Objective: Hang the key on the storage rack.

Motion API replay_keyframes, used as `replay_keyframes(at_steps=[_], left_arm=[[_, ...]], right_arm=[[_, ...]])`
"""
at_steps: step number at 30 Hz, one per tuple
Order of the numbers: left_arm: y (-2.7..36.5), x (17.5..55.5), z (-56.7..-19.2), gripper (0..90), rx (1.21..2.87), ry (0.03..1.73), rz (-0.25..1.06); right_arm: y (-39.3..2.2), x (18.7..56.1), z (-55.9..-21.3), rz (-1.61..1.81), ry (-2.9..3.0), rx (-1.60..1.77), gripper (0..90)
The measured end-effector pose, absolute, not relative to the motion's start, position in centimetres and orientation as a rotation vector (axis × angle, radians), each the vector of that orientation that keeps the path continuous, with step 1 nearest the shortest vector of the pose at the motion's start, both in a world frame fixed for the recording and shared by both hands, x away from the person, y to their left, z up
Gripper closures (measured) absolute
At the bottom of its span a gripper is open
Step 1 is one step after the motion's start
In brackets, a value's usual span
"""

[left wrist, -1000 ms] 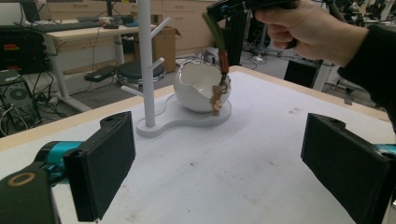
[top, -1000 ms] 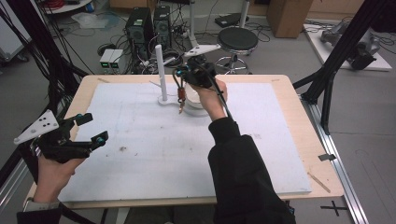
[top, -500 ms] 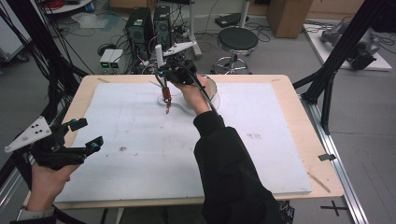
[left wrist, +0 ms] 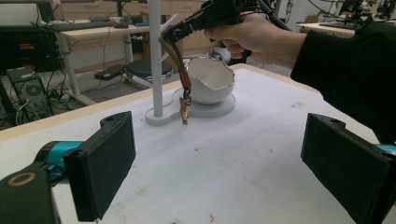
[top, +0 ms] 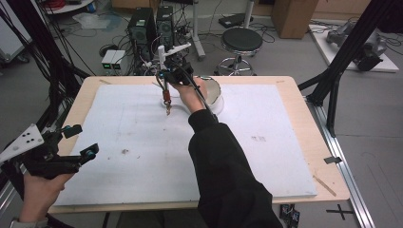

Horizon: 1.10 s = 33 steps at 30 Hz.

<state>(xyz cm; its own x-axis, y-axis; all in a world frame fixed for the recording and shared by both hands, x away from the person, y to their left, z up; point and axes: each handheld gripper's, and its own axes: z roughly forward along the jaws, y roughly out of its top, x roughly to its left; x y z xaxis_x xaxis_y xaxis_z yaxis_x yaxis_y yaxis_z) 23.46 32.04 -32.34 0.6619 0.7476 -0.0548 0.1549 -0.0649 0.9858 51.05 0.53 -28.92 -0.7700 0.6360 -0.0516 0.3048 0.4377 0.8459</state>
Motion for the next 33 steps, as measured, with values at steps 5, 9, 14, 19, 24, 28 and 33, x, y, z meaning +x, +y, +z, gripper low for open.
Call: replay_keyframes(at_steps=[5,9,14,19,24,28,33], left_arm=[[32.3,23.2,-32.4,10.4,1.592,0.765,0.578],[32.5,23.2,-32.6,10.4,1.594,0.781,0.58],[32.6,23.2,-32.7,10.4,1.598,0.783,0.585],[32.5,23.1,-32.4,10.4,1.6,0.774,0.598],[32.5,23.3,-32.2,10.3,1.6,0.774,0.602],[32.4,23.7,-31.9,10.3,1.599,0.77,0.599],[31.9,24.7,-31.9,10.3,1.598,0.753,0.594]], right_arm=[[0.8,51.6,-29.7,1.212,2.341,0.827,84.8],[0.8,51.8,-29.9,1.201,2.349,0.833,84.6],[0.5,51.6,-29.7,1.207,2.335,0.836,74.2],[-0.5,51.3,-28.9,1.314,2.322,0.896,34.9],[-1.7,50.5,-27.9,1.384,2.366,0.884,10.6],[-3.0,49.5,-27.0,1.442,2.374,0.949,10.5],[-5.8,47.2,-26.3,1.479,2.331,0.892,10.5]])
